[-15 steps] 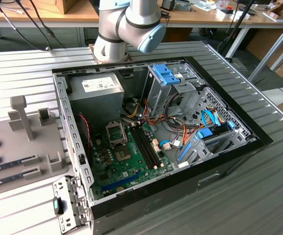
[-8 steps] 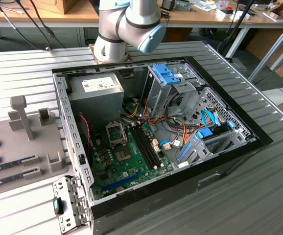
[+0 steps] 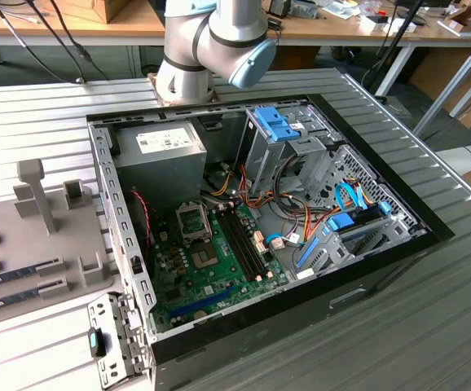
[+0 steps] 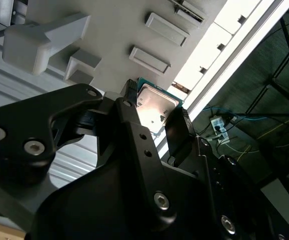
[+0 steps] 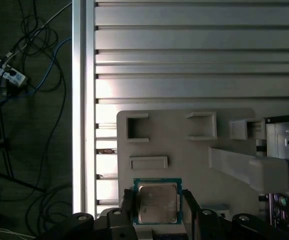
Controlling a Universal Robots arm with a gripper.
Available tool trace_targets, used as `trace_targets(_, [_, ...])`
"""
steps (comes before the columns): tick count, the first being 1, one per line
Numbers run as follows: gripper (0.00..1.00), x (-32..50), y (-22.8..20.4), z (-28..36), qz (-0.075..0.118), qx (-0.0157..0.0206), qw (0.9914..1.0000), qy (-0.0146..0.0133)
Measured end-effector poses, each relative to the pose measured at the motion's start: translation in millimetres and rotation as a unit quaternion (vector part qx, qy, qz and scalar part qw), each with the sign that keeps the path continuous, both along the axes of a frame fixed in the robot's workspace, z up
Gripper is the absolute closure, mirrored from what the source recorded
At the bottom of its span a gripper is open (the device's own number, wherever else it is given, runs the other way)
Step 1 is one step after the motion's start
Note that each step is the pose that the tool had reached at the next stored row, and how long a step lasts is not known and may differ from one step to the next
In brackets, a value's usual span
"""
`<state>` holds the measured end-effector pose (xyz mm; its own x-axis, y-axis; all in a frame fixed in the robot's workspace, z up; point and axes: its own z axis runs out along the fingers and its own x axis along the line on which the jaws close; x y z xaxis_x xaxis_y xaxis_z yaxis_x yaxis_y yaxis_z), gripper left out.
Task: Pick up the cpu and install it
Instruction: 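Pick up the cpu and move it towards the insertion slot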
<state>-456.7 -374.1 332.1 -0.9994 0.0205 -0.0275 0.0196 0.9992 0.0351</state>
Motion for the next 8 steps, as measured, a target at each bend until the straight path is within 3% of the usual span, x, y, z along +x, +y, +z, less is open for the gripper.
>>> trace_targets(8, [0.53, 0.0, 0.0, 2.1, 0.000, 0.0003, 1.00000, 0.0000])
